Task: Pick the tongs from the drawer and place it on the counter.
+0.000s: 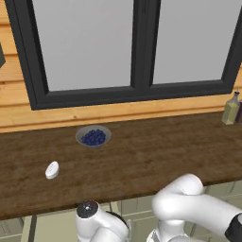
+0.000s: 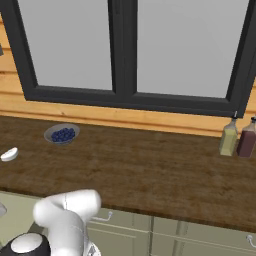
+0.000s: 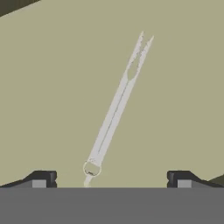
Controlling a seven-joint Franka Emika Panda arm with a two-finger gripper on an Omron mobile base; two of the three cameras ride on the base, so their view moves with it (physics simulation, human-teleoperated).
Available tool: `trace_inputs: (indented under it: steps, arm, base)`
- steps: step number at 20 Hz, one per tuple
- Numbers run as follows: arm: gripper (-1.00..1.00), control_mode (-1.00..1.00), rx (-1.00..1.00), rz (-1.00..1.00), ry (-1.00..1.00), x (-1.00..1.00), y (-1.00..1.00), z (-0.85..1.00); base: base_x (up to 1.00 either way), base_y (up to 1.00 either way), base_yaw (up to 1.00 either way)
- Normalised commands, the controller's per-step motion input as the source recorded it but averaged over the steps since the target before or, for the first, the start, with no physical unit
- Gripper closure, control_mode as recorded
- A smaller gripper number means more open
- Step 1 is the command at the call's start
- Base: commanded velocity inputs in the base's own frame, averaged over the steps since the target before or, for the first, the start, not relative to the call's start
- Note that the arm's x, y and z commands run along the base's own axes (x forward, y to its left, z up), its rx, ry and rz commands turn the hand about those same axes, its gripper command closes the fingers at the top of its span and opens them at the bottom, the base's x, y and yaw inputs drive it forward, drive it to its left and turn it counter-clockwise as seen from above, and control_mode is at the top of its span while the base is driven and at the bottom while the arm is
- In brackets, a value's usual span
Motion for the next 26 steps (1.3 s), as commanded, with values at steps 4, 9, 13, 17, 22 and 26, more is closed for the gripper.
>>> trace_inputs:
  steps: [4,9,13,17,22,26]
  arm:
    - [-1.0,-1.0,-0.01,-0.02,0.15,0.22,0.24,-0.33]
    - [-1.0,-1.0,-0.03,-0.06,0.1,0.0,0.0,-0.66]
    - [-1.0,-1.0,-0.09,-0.02,0.1,-0.02,0.0,-0.55]
    - [-1.0,-1.0,-0.02,0.0,0.02,0.0,0.17,-0.19]
    - [1.0,-1.0,-0.07,0.0,0.0,0.0,0.19,-0.4]
    - [1.0,-1.0,-0.13,0.0,0.0,0.0,0.01,-0.65]
  base:
    - [0.0,0.0,0.0]
    - [0.0,0.0,0.0]
    - [0.0,0.0,0.0]
    - [0.0,0.0,0.0]
    - [0.0,0.0,0.0]
    - [0.0,0.0,0.0]
